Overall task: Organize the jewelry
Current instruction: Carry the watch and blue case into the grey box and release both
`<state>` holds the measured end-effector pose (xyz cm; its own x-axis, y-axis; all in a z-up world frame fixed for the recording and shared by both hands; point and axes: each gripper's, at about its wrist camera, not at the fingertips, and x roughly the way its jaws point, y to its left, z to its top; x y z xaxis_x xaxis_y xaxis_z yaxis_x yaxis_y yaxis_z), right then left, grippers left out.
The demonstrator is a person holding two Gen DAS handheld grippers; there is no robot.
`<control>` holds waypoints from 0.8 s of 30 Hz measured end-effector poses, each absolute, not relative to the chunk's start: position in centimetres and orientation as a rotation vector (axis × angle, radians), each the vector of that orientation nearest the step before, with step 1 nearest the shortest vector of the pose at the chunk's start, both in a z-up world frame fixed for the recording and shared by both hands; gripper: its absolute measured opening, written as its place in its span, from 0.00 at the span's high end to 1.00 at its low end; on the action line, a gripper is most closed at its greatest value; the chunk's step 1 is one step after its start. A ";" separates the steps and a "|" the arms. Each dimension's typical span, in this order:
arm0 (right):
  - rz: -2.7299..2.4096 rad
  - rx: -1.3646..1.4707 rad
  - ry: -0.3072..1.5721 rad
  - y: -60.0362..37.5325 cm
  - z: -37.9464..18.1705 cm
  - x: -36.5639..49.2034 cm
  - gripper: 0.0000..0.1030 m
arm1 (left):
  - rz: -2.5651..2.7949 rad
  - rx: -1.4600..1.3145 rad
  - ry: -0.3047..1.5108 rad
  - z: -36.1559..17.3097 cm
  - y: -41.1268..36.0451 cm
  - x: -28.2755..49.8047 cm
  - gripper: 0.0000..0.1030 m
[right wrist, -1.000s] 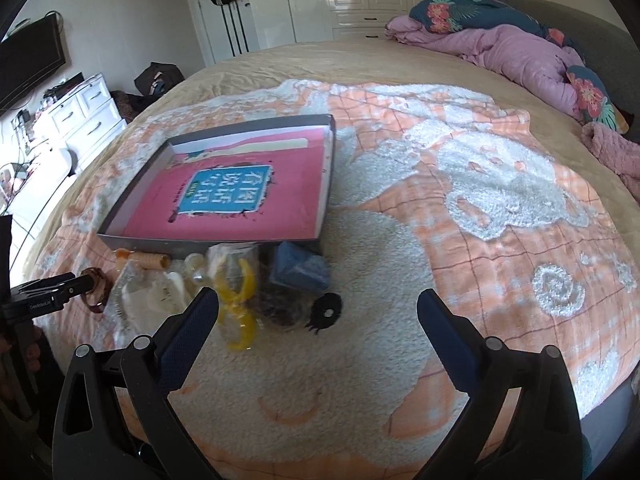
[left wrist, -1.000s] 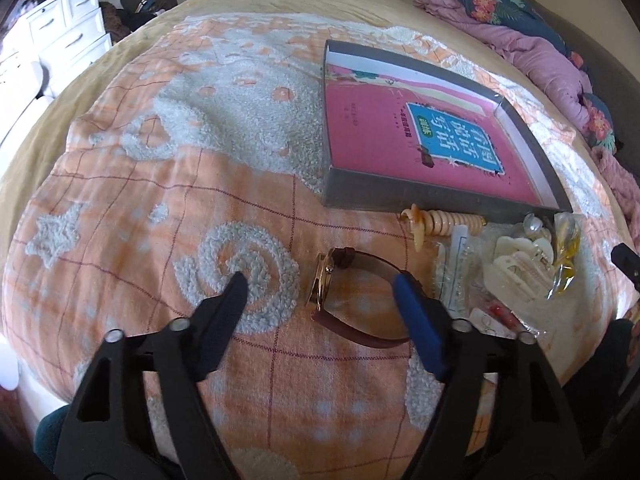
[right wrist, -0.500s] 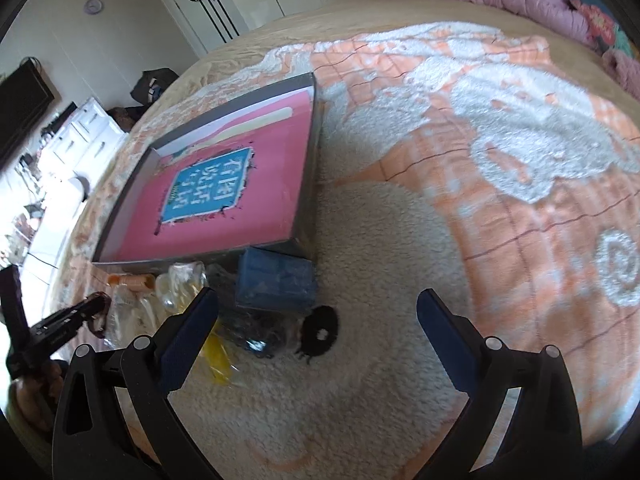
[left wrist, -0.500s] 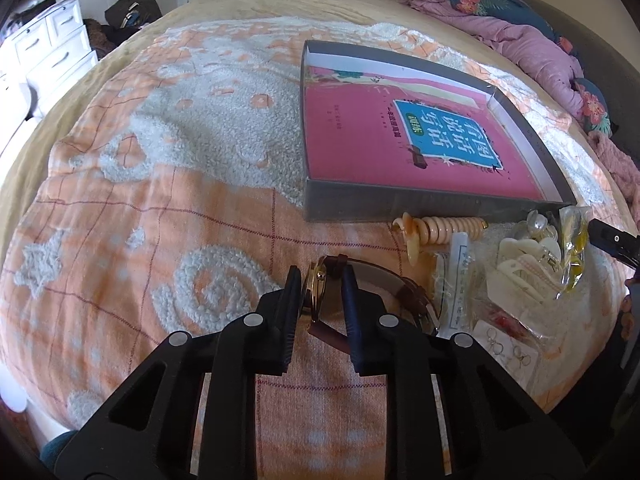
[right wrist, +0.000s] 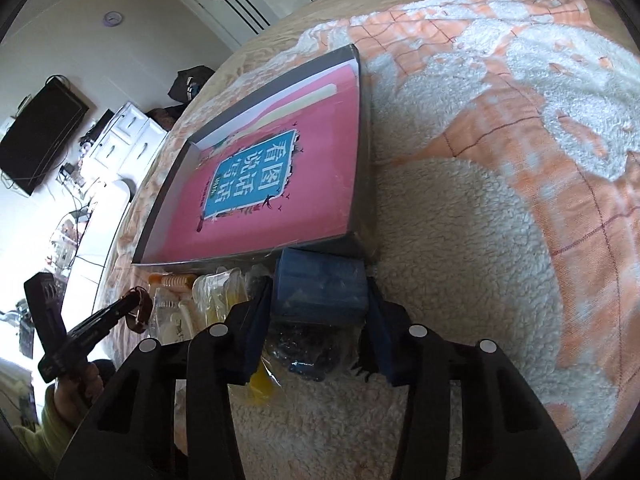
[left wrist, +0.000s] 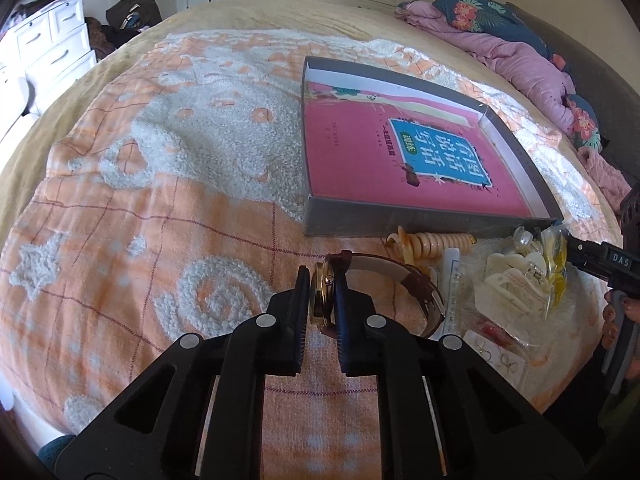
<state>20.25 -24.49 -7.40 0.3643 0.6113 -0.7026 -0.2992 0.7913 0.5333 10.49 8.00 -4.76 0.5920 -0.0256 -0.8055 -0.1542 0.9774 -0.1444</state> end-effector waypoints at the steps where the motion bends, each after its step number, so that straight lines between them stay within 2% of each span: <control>1: 0.603 0.336 1.032 -24.6 -7.2 20.1 0.58 | 0.077 -0.210 0.927 -4.6 8.1 10.3 0.95; 12: 0.553 0.269 0.874 -26.7 -3.5 18.0 0.58 | 0.077 -0.222 0.828 -0.9 8.5 9.6 0.95; 24: 0.584 0.203 0.770 -24.5 0.3 19.5 0.58 | 0.109 -0.212 0.753 1.7 9.7 13.4 0.95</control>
<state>19.45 -24.53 0.33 0.5698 0.5656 -0.5961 -0.4213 0.8239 0.3790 13.38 9.67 1.65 0.7255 0.0224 -0.6879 -0.1739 0.9730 -0.1517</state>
